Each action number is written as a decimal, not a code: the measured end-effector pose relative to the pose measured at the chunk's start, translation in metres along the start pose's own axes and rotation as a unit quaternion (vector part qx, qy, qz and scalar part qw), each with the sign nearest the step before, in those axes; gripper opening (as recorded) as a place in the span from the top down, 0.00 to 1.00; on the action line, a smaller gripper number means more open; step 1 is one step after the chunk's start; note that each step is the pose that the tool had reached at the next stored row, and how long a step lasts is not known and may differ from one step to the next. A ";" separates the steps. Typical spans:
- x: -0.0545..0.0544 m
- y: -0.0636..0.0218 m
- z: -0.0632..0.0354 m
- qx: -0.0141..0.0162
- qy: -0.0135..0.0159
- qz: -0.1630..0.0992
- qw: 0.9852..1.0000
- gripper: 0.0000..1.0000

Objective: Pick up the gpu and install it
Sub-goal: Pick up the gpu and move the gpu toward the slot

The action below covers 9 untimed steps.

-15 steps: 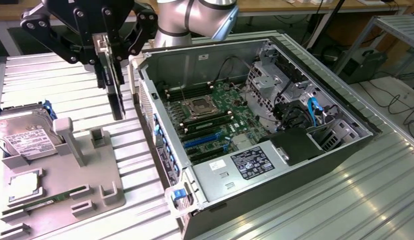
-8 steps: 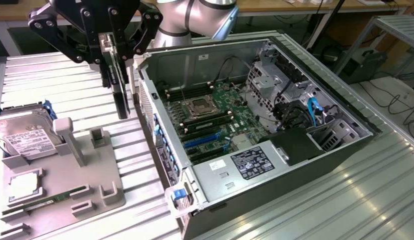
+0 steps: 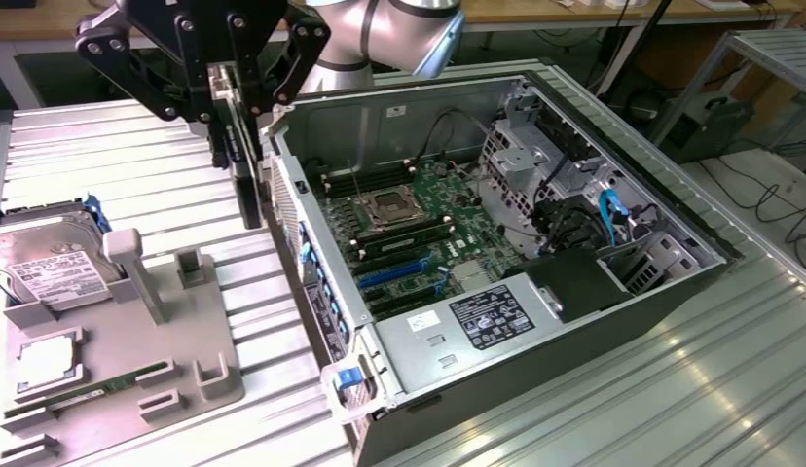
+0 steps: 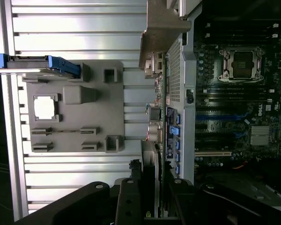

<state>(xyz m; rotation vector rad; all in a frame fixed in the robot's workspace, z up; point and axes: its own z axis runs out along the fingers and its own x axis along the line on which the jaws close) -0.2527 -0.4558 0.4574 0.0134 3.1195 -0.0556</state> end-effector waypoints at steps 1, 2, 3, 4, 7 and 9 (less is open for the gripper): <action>-0.001 0.0000 0.0000 0.000 0.000 0.000 1.000 0.73; -0.002 0.0000 0.0000 0.000 0.000 0.000 1.000 0.73; -0.003 0.0000 0.0000 0.000 0.000 0.000 1.000 0.73; -0.004 0.0000 0.0001 0.000 0.000 0.000 1.000 0.73; -0.012 0.0001 0.0003 0.000 0.000 0.000 1.000 0.73; -0.016 0.0002 0.0004 0.000 0.000 0.000 1.000 0.73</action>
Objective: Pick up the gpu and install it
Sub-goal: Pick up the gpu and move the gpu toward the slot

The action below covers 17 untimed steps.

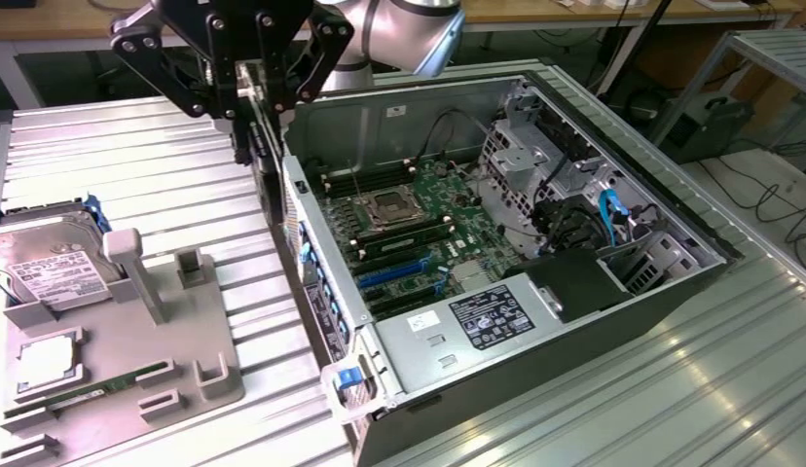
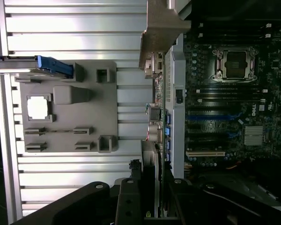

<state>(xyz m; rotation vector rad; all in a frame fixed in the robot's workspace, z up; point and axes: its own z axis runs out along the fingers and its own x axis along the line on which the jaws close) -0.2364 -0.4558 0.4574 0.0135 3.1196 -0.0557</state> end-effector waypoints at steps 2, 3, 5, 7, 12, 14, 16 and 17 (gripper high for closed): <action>-0.003 0.0000 0.0001 0.000 0.000 0.000 1.000 0.73; -0.005 0.0000 0.0003 0.000 0.000 -0.001 1.000 0.73; -0.009 0.0001 0.0004 0.000 0.000 -0.002 1.000 0.73; -0.012 0.0001 0.0005 0.000 0.000 -0.005 1.000 0.73; -0.018 0.0002 0.0006 0.000 0.000 -0.012 1.000 0.73; -0.022 0.0002 0.0007 0.000 0.000 -0.012 1.000 0.73; -0.026 0.0002 0.0008 0.000 0.000 -0.012 1.000 0.73; -0.027 0.0002 0.0008 0.000 0.000 -0.012 1.000 0.73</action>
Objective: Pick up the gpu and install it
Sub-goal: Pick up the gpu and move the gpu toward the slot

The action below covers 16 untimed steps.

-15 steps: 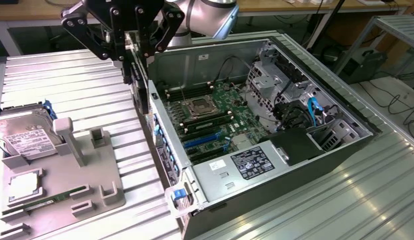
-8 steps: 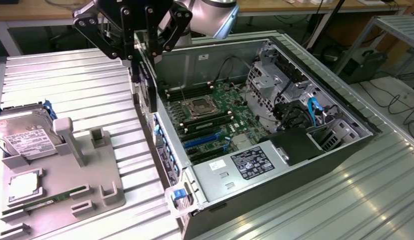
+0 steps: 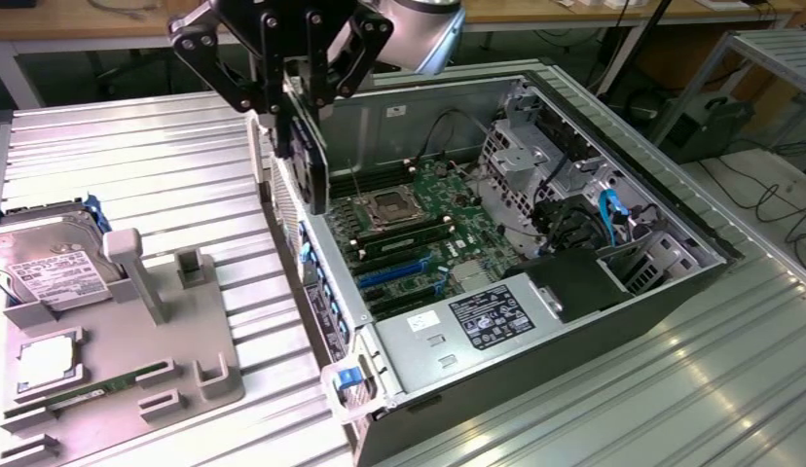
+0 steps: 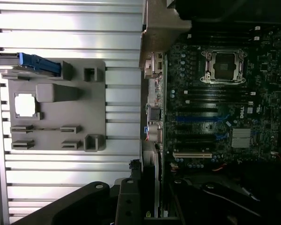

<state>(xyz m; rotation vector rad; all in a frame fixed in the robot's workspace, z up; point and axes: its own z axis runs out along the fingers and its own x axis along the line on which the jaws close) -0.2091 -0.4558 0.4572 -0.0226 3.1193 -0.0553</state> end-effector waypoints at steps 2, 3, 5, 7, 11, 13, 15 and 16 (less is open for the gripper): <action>-0.003 -0.0001 0.0001 0.000 0.000 0.000 1.000 0.73; -0.005 -0.0001 0.0001 0.000 0.000 0.000 1.000 0.73; -0.010 -0.0001 0.0003 0.000 0.000 0.000 1.000 0.73; -0.013 -0.0002 0.0003 0.000 0.000 0.000 1.000 0.73; -0.021 -0.0003 0.0005 0.000 0.000 0.000 1.000 0.73; -0.025 -0.0003 0.0006 0.000 0.000 0.000 1.000 0.73; -0.029 -0.0004 0.0008 0.000 0.000 0.000 1.000 0.73; -0.031 -0.0004 0.0008 0.000 0.000 0.000 1.000 0.73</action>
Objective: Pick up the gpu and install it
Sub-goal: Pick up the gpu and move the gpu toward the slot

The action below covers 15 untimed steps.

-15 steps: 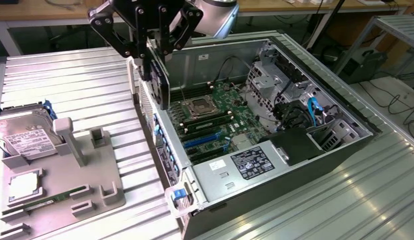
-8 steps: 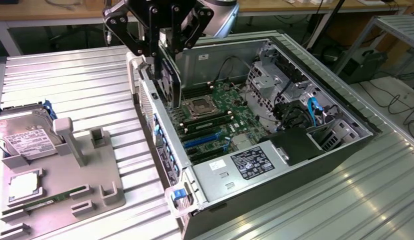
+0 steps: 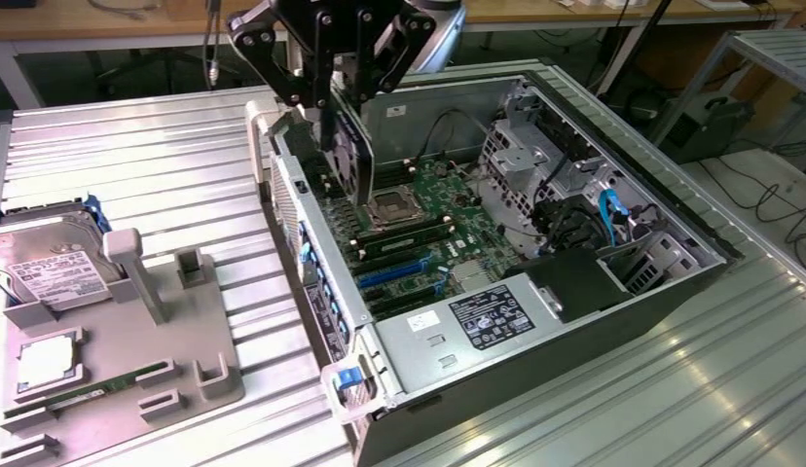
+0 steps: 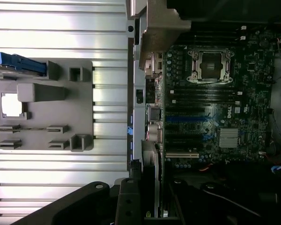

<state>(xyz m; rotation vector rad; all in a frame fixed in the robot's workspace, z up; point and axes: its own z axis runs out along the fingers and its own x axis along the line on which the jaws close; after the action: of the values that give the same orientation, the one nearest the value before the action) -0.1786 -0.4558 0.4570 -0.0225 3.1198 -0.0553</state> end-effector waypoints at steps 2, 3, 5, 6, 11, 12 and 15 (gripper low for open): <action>-0.004 -0.0001 0.0002 0.000 0.000 0.000 1.000 0.73; -0.005 -0.0001 0.0003 0.000 0.000 0.000 1.000 0.73; -0.010 -0.0001 0.0004 0.000 0.000 0.000 1.000 0.73; -0.012 -0.0002 0.0004 0.000 0.000 0.000 1.000 0.73; -0.025 -0.0004 0.0007 0.000 0.000 0.000 1.000 0.73; -0.027 -0.0004 0.0008 0.000 0.000 0.000 1.000 0.73; -0.037 -0.0005 0.0010 0.000 0.000 0.000 1.000 0.73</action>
<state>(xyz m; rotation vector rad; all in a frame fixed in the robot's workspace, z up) -0.1419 -0.4558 0.4568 -0.0226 3.1199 -0.0553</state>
